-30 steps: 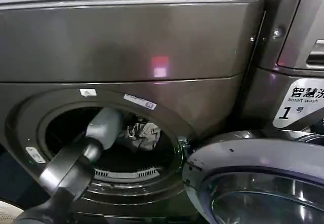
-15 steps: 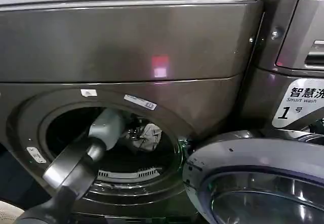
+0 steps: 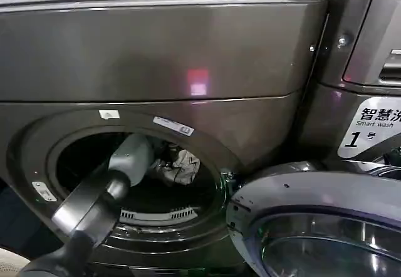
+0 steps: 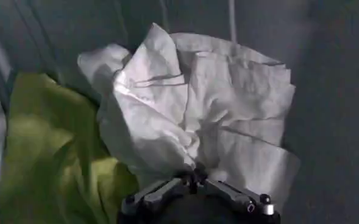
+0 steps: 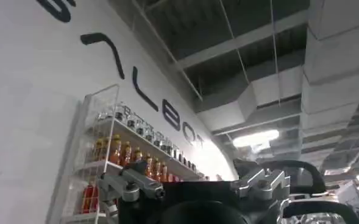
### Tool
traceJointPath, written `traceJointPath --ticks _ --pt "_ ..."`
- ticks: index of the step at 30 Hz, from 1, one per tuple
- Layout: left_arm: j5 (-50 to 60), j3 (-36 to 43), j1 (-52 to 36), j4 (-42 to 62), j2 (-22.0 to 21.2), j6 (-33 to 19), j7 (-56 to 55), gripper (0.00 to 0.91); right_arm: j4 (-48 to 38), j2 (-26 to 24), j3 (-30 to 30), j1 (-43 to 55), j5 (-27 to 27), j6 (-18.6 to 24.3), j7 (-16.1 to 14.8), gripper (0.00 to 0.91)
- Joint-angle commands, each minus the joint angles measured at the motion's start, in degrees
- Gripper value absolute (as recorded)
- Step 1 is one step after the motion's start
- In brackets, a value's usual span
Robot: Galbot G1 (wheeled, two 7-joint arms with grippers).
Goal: Grasp the clothes from the dryer.
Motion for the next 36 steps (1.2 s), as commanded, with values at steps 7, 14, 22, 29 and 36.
traceJointPath --ticks 7,14,22,29,36 --pt "-17.35 -18.93 10.09 -14.23 1.19 7.05 -20.42 0.0 0.12 -0.06 -1.19 0.83 -0.61 0.36 0.14 0.907" --pt "-30.95 -29.35 23.85 -36.28 1.25 9.73 -39.53 0.0 0.68 -0.12 -0.69 0.73 -3.11 -1.97 0.94 0.907" --pt "-41.62 -35.96 34.51 -49.87 -3.15 2.58 -56.26 0.0 0.16 -0.94 -0.19 0.38 -2.89 -0.14 4.17 0.907" --pt "-48.53 -39.47 42.13 -60.14 -6.04 -6.22 -62.07 0.0 -0.57 -0.84 0.3 0.05 -2.88 1.43 3.95 0.907" --pt "-46.48 -39.72 48.49 -65.51 -6.76 -11.11 -63.34 0.0 0.26 -1.05 0.07 0.37 -0.31 2.99 3.3 0.907"
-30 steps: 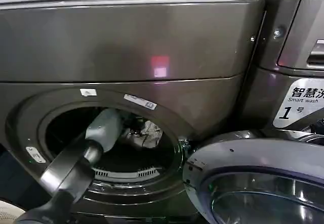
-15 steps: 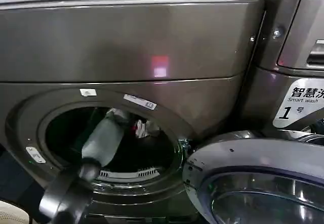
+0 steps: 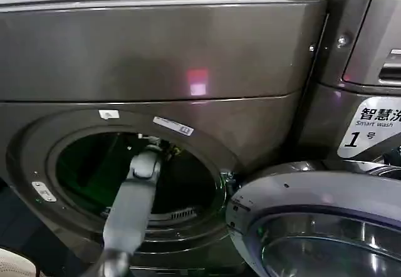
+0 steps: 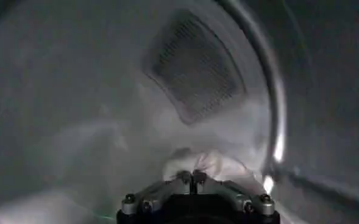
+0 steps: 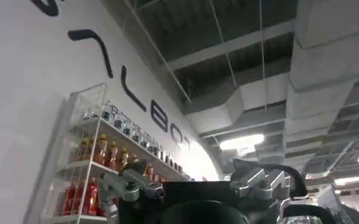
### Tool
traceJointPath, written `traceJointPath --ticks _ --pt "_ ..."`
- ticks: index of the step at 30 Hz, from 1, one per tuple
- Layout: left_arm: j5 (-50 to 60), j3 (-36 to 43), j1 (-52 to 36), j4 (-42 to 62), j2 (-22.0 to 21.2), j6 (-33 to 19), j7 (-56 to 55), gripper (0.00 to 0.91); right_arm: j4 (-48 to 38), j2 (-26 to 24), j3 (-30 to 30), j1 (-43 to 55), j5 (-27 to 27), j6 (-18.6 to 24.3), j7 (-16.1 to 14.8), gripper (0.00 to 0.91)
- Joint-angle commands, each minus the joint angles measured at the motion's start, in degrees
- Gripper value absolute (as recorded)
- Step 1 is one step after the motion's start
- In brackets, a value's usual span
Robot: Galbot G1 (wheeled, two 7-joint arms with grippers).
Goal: Grasp the clothes from the dryer.
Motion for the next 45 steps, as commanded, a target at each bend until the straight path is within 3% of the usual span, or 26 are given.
traceJointPath --ticks 1,6,45 --pt "-4.1 -3.27 11.84 -13.32 -1.44 -8.88 -7.24 0.0 0.35 -0.26 -0.25 0.09 2.0 2.21 0.14 0.907" --pt "-4.27 -3.15 14.17 -16.44 -1.5 -11.04 -6.74 0.0 -0.15 -0.4 -0.09 -0.16 1.89 2.52 -0.11 0.907" --pt "-2.08 -2.55 15.35 -16.64 -1.36 -8.69 -4.66 0.0 -0.35 -1.05 -0.41 1.03 -0.09 2.56 -1.21 0.907"
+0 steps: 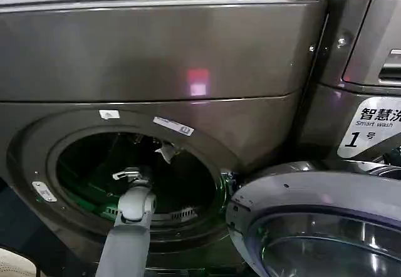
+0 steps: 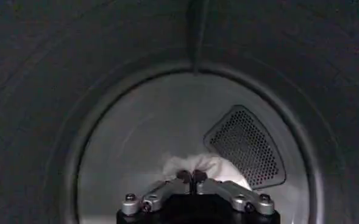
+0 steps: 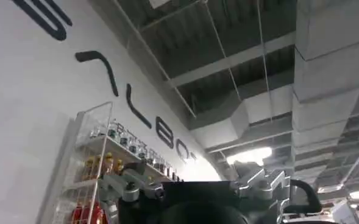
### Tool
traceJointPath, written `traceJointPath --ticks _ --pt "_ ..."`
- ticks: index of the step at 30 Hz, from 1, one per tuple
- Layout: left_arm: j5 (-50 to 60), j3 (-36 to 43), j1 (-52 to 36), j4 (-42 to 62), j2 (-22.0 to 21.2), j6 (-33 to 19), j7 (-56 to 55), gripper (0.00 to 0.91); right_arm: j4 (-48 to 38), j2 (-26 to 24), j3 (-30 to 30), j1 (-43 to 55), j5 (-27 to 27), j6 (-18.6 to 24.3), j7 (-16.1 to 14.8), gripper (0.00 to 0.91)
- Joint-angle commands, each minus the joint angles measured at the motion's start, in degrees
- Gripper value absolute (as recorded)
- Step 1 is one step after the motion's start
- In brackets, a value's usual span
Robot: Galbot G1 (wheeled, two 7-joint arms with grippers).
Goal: Grasp the clothes from the dryer.
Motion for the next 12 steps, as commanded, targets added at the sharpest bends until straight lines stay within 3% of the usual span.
traceJointPath --ticks 1,12 --pt "0.17 0.15 0.18 -0.25 0.05 0.19 0.23 0.0 -0.04 0.07 0.23 -0.1 -0.75 -0.45 -0.29 0.907" --pt "0.0 0.26 0.48 -0.75 0.67 0.53 0.49 0.0 0.18 0.0 0.88 -0.59 -0.67 -0.88 -0.74 0.907"
